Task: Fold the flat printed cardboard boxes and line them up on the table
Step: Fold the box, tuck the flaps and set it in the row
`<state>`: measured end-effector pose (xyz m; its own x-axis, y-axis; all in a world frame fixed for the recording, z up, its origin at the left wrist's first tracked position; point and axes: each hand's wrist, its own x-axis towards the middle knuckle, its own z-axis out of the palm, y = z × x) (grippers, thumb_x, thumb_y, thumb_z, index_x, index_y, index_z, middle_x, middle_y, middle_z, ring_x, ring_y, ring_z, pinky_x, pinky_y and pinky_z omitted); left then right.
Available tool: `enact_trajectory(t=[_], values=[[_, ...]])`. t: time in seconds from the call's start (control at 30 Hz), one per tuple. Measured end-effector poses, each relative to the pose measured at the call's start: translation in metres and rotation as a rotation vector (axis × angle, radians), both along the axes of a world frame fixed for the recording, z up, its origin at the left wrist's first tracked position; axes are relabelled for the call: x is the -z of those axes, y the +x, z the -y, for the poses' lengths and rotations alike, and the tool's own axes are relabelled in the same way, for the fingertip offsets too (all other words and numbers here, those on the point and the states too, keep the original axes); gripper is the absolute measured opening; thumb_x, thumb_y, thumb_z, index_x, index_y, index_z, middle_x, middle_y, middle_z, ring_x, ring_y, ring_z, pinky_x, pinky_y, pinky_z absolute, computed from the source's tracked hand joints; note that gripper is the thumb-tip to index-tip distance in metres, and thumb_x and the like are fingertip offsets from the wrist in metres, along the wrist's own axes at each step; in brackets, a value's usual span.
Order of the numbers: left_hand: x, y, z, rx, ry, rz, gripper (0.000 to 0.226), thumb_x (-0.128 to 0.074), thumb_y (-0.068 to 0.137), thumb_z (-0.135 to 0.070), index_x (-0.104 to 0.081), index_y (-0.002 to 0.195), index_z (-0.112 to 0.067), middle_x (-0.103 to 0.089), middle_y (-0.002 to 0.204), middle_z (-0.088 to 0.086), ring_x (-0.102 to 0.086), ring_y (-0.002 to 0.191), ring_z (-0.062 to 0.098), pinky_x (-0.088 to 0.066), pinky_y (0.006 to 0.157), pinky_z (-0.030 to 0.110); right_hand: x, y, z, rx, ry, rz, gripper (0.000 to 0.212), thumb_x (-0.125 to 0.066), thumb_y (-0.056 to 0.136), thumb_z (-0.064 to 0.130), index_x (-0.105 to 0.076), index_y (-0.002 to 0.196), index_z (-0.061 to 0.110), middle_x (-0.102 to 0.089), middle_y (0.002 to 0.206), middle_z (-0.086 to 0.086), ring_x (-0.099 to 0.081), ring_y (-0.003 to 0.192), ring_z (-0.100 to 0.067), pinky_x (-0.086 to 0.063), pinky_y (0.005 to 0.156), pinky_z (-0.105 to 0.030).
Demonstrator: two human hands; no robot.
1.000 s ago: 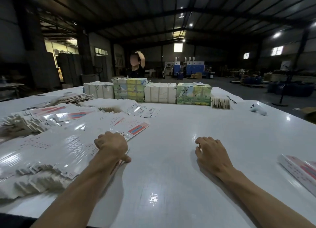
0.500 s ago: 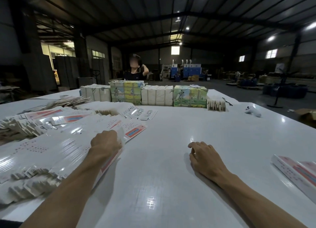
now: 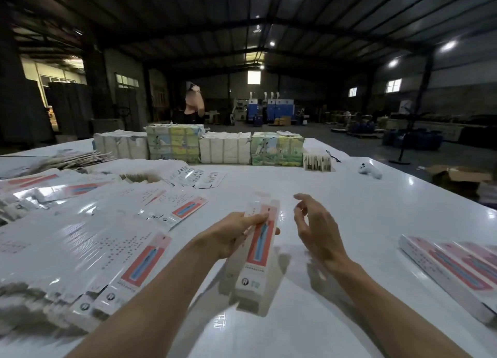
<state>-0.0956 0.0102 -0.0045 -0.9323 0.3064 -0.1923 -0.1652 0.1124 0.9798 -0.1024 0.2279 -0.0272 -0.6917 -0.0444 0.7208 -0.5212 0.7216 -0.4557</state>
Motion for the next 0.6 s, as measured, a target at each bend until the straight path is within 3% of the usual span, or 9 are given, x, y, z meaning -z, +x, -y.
enact_trajectory(t=[0.07,0.17,0.27,0.33,0.47,0.53,0.6], values=[[0.016,-0.001,-0.014,0.076,-0.023,-0.020,0.043,-0.066,0.100,-0.047,-0.062,0.127,-0.014,-0.080,0.111,0.006,-0.077,0.085,0.023,-0.063,0.074,0.036,-0.004,0.001,-0.001,-0.021,-0.073,-0.056,0.031,-0.052,0.107,0.014,-0.060,0.137,0.013,-0.068,0.114,-0.003,-0.059,0.098,-0.014,-0.051,0.086,-0.030],[0.031,0.003,-0.028,0.091,-0.097,-0.110,0.055,-0.070,0.089,-0.058,-0.064,0.119,-0.013,-0.078,0.098,0.010,-0.076,0.079,0.025,-0.064,0.077,0.039,-0.001,0.001,0.000,-0.067,0.058,-0.060,0.032,-0.048,0.107,0.023,-0.063,0.135,0.014,-0.065,0.123,-0.003,-0.057,0.111,-0.016,-0.051,0.095,-0.033],[0.039,0.011,-0.037,0.086,0.112,-0.098,0.047,-0.066,0.097,-0.051,-0.060,0.123,-0.013,-0.076,0.095,0.012,-0.076,0.079,0.025,-0.063,0.071,0.036,0.006,-0.005,-0.002,-0.067,0.224,0.051,0.033,-0.051,0.107,0.030,-0.066,0.131,0.015,-0.062,0.128,0.000,-0.057,0.115,-0.016,-0.049,0.103,-0.039],[0.039,0.015,-0.040,0.046,0.237,-0.079,0.038,-0.061,0.102,-0.047,-0.060,0.119,-0.014,-0.075,0.091,0.012,-0.076,0.074,0.024,-0.061,0.067,0.034,0.009,-0.005,-0.001,-0.085,0.233,0.117,0.035,-0.051,0.108,0.037,-0.069,0.130,0.017,-0.063,0.127,0.002,-0.059,0.114,-0.014,-0.048,0.103,-0.040],[0.038,0.017,-0.037,-0.045,0.246,-0.086,0.048,-0.050,0.102,-0.057,-0.065,0.105,-0.011,-0.073,0.084,0.012,-0.073,0.067,0.023,-0.061,0.063,0.032,0.007,-0.006,0.003,-0.160,0.095,0.164,0.030,-0.059,0.105,0.038,-0.075,0.119,0.018,-0.064,0.122,0.004,-0.060,0.113,-0.010,-0.050,0.097,-0.028],[0.039,0.016,-0.034,-0.067,0.226,-0.091,0.062,-0.039,0.103,-0.064,-0.066,0.109,-0.008,-0.073,0.090,0.015,-0.072,0.072,0.027,-0.062,0.072,0.036,0.003,-0.006,0.005,-0.227,-0.050,0.237,0.022,-0.065,0.103,0.034,-0.077,0.109,0.017,-0.065,0.117,0.003,-0.065,0.105,-0.011,-0.055,0.087,-0.027],[0.039,0.016,-0.033,-0.073,0.237,-0.067,0.073,-0.031,0.104,-0.067,-0.068,0.119,-0.006,-0.072,0.102,0.022,-0.072,0.084,0.033,-0.061,0.086,0.044,0.000,-0.006,0.006,-0.319,-0.269,0.389,0.018,-0.069,0.101,0.031,-0.076,0.102,0.014,-0.067,0.115,-0.004,-0.072,0.091,-0.017,-0.059,0.068,-0.028]])
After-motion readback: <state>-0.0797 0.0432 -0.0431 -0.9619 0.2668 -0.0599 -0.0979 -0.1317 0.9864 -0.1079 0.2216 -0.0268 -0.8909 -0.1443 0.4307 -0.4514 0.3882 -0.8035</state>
